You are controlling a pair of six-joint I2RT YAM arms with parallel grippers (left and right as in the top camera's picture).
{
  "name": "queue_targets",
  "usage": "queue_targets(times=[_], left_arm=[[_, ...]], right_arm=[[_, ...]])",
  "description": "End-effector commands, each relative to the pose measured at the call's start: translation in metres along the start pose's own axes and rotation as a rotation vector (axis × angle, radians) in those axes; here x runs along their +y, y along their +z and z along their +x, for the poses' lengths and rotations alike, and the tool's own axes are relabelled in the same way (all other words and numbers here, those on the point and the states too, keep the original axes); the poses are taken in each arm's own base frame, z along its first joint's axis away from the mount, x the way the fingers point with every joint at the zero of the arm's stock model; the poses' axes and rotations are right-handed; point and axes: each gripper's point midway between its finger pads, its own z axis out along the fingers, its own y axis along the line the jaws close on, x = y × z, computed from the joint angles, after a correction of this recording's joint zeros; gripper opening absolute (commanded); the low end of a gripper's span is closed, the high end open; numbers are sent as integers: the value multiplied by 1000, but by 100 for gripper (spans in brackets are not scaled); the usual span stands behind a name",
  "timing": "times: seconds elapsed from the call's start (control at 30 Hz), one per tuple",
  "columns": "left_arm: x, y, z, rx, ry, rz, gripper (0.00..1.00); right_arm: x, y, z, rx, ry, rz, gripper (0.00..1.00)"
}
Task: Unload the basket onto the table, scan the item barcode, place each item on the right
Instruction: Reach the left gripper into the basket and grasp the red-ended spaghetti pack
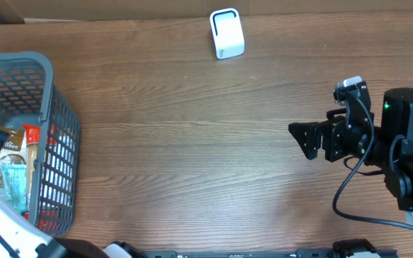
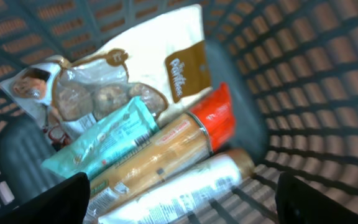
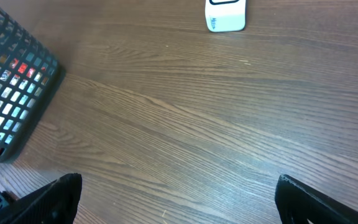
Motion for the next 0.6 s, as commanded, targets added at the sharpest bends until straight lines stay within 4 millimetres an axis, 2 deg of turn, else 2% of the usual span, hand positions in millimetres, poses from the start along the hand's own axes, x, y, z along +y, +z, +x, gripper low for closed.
queue_targets(times=[0.0, 0.13, 0.23, 0.37, 0.57], left_arm=[[10, 32, 14, 35, 68, -23, 90], [3, 74, 24, 84, 239, 45, 89], [8, 100, 40, 167, 366, 52, 83], [11, 117, 52, 227, 424, 61, 83], [8, 134, 63, 272, 496, 104, 88]], right_arm=[[0, -4, -10, -25, -14, 11, 100], [-3, 2, -7, -1, -2, 11, 100], [-6, 7, -4, 24, 11, 11, 100], [-9, 14, 4, 71, 35, 10, 100], [-14, 23, 13, 128, 64, 10, 100]])
